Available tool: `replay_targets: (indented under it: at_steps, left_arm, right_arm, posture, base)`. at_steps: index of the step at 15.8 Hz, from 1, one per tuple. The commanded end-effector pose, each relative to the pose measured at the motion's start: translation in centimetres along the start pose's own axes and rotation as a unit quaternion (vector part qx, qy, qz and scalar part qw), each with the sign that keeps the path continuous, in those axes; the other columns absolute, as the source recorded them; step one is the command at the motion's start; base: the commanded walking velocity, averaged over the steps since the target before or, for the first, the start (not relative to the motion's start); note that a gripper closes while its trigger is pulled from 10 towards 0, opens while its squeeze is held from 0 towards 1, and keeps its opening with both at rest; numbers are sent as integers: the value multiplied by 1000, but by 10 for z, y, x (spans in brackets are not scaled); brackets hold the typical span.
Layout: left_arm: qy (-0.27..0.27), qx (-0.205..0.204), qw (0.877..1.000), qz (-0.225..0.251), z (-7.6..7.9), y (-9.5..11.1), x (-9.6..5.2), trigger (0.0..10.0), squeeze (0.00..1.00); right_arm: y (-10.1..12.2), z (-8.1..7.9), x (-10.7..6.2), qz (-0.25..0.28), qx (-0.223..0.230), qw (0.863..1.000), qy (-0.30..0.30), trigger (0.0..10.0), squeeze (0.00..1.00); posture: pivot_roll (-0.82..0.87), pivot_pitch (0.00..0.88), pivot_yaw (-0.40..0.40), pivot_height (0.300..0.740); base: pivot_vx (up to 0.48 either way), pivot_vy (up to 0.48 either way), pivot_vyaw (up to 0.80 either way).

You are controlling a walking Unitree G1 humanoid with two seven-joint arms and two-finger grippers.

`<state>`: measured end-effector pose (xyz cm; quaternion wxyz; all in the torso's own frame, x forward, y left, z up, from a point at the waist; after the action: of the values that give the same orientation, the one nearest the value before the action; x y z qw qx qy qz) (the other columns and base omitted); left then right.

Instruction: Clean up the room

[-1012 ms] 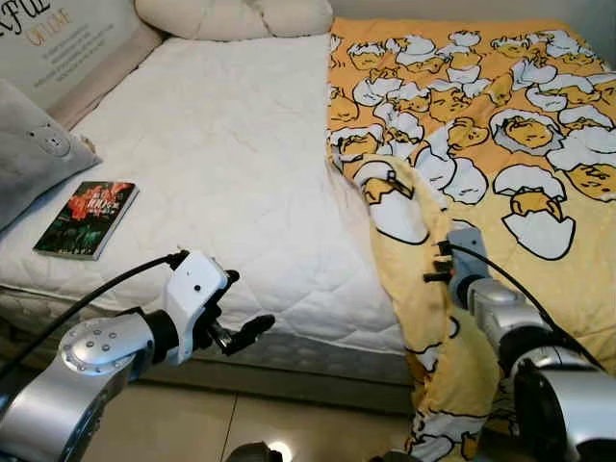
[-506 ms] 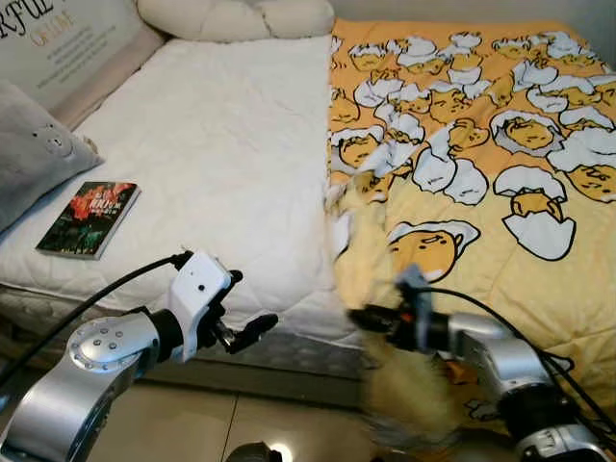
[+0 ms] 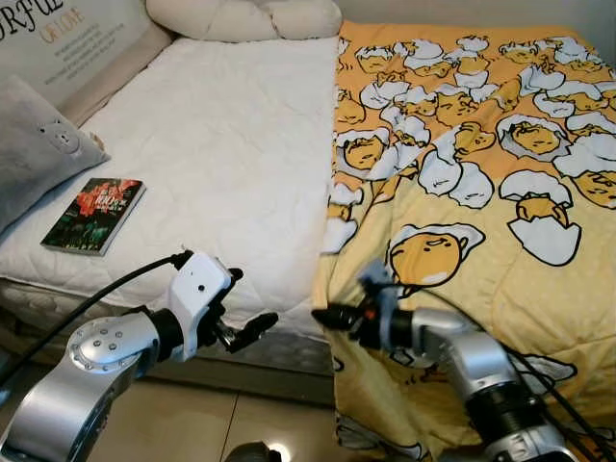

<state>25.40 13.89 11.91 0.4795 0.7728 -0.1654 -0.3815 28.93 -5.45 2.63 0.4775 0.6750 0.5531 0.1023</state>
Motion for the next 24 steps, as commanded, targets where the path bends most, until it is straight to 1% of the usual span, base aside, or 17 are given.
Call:
replay_targets:
  at_steps: [1, 2, 3, 4, 5, 6, 7, 9, 12, 13, 14, 15, 16, 18, 19, 20, 24]
  left_arm:
    - [8, 5, 1000, -2, -4, -1, 2, 10000, 0]
    - [9, 6, 1000, -2, -5, -1, 3, 10000, 0]
    - [8, 7, 1000, -2, -5, -1, 4, 10000, 0]
    - [8, 8, 1000, -1, -5, -1, 5, 10000, 0]
    - [6, 9, 1000, -1, -4, -1, 7, 10000, 0]
    - [5, 11, 1000, -2, -4, -2, 9, 10000, 0]
    - [11, 12, 1000, -6, -7, -5, 11, 10000, 0]
    - [25, 13, 999, -14, -11, -10, 15, 10000, 0]
    - [74, 4, 997, -15, -19, -15, 17, 10000, 0]
    - [125, -13, 992, -12, -26, -20, 18, 10000, 0]
    - [211, -38, 977, -15, -38, -28, 15, 10000, 0]
    - [273, -65, 960, -13, -44, -33, 13, 10000, 0]
    - [285, -75, 955, -12, -45, -34, 12, 10000, 0]
    - [318, -99, 943, -7, -42, -39, 12, 10000, 0]
    - [326, -103, 940, -8, -41, -40, 11, 10000, 0]
    - [340, -115, 933, -10, -41, -46, 10, 10000, 0]
    - [343, -124, 931, -2, -42, -48, 12, 10000, 0]
  right_arm:
    - [0, 6, 3, 7, 15, 999, -28, 10000, 0]
    - [5, 8, 5, 26, 36, 998, -35, 10000, 557]
    - [10, 8, 7, 42, 51, 997, -37, 10000, 922]
    - [13, 9, 8, 52, 60, 996, -40, 10000, 1000]
    - [11, 15, 9, 54, 46, 995, -66, 10000, 1000]
    - [8, 18, 9, 50, 13, 995, -82, 10000, 1000]
    - [8, 19, 8, 57, 1, 994, -89, 10000, 1000]
    - [9, 15, 5, 70, 0, 994, -78, 10000, 1000]
    - [12, 23, -12, 98, -14, 988, -122, 10000, 1000]
    - [16, 33, -28, 127, -11, 976, -175, 10000, 1000]
    - [27, 45, -55, 187, -6, 950, -252, 10000, 1000]
    - [33, 47, -76, 235, 15, 929, -286, 10000, 0]
    - [34, 47, -82, 249, 22, 922, -296, 10000, 0]
    - [30, 48, -105, 274, 12, 895, -353, 10000, 0]
    - [28, 48, -110, 278, 13, 887, -369, 10000, 0]
    - [21, 48, -120, 284, 15, 871, -401, 10000, 0]
    - [16, 46, -126, 288, 26, 858, -424, 10000, 0]
  posture:
    - [70, 0, 65, 740]
    - [69, 0, 68, 740]
    - [67, 0, 70, 740]
    - [65, 0, 71, 740]
    - [56, 0, 76, 740]
    - [48, 0, 78, 740]
    - [41, 0, 77, 740]
    - [29, 0, 69, 740]
    - [19, 0, 52, 740]
    - [-3, 0, 43, 740]
    - [-11, 0, 37, 740]
    - [-20, 0, 33, 740]
    - [-29, 0, 29, 740]
    - [-54, 0, 20, 740]
    - [-58, 0, 19, 740]
    - [-69, 0, 19, 740]
    - [-95, 0, 40, 740]
  base:
    - [0, 0, 0]
    - [0, 0, 0]
    - [0, 0, 0]
    - [0, 0, 0]
    - [0, 0, 0]
    - [0, 0, 0]
    - [0, 0, 0]
    - [0, 0, 0]
    - [0, 0, 0]
    - [0, 0, 0]
    - [0, 0, 0]
    - [0, 0, 0]
    - [0, 0, 0]
    - [0, 0, 0]
    - [0, 0, 0]
    - [0, 0, 0]
    - [0, 0, 0]
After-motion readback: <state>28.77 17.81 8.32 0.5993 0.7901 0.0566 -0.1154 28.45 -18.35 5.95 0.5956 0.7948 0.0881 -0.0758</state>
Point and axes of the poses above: a point about 5 cm out from each wrist's last joint towards the gripper, its own x axis pointing out of the wrist towards the gripper, its own y axis along the axis of the wrist's last joint, z = x × y, the point moved 5 cm from there along x, pointing out of the wrist towards the gripper, and after that the axes turned 8 degrees about x, right-handed, at the moved point
